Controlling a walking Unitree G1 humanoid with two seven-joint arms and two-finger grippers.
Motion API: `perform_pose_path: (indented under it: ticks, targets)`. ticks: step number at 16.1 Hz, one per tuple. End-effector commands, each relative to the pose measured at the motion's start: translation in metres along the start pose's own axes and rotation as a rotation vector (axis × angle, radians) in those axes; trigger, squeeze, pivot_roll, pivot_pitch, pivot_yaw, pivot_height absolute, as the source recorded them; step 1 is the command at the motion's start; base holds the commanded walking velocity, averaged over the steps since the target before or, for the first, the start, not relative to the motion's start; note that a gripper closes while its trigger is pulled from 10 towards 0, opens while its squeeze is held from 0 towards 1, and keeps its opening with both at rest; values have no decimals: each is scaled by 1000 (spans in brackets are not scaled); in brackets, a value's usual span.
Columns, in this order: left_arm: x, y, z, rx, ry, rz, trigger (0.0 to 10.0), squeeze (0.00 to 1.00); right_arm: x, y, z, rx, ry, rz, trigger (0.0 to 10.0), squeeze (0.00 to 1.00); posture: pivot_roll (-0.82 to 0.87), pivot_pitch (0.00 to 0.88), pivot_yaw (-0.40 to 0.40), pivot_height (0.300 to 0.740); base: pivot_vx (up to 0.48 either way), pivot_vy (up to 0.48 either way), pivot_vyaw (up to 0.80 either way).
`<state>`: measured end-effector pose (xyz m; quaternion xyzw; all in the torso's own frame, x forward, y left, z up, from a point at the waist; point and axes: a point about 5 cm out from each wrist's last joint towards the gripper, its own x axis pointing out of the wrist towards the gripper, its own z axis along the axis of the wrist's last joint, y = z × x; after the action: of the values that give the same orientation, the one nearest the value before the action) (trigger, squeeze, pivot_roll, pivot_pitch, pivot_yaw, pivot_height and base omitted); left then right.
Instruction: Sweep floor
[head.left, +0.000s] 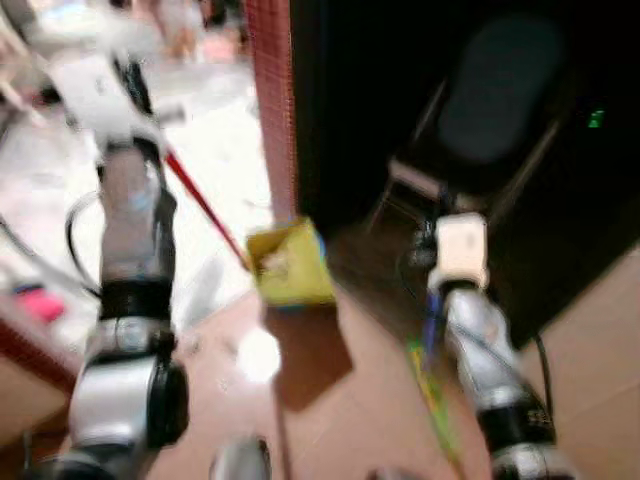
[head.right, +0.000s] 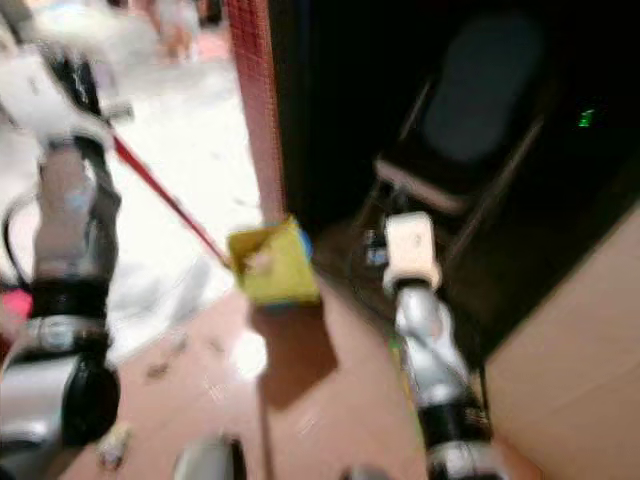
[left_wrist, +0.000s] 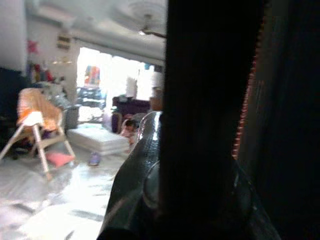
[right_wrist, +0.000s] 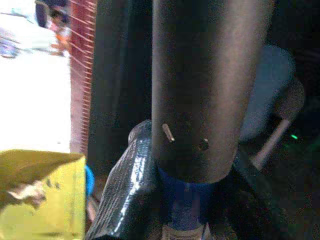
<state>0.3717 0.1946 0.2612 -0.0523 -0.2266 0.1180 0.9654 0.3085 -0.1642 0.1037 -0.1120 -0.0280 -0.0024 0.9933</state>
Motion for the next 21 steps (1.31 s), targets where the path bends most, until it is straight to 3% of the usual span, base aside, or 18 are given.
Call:
perform_pose_path:
  ticks: [1,4,12,21]
  targets:
    - [9,-3,29,-11,-143,-10,10000,0,7,-2,20,-7,-83,-2,10000,0,-44,68,24,740,398,0,0]
    - [9,-3,26,-7,-137,-6,10000,0,5,1,19,4,-84,13,10000,0,-44,67,27,740,426,0,0]
    - [13,-1,26,26,-152,27,10000,0,3,5,22,26,-101,55,10000,0,-44,66,27,740,331,342,0]
    - [15,-3,28,61,-179,36,10000,0,2,6,21,25,-97,64,10000,0,-43,67,24,740,0,443,0]
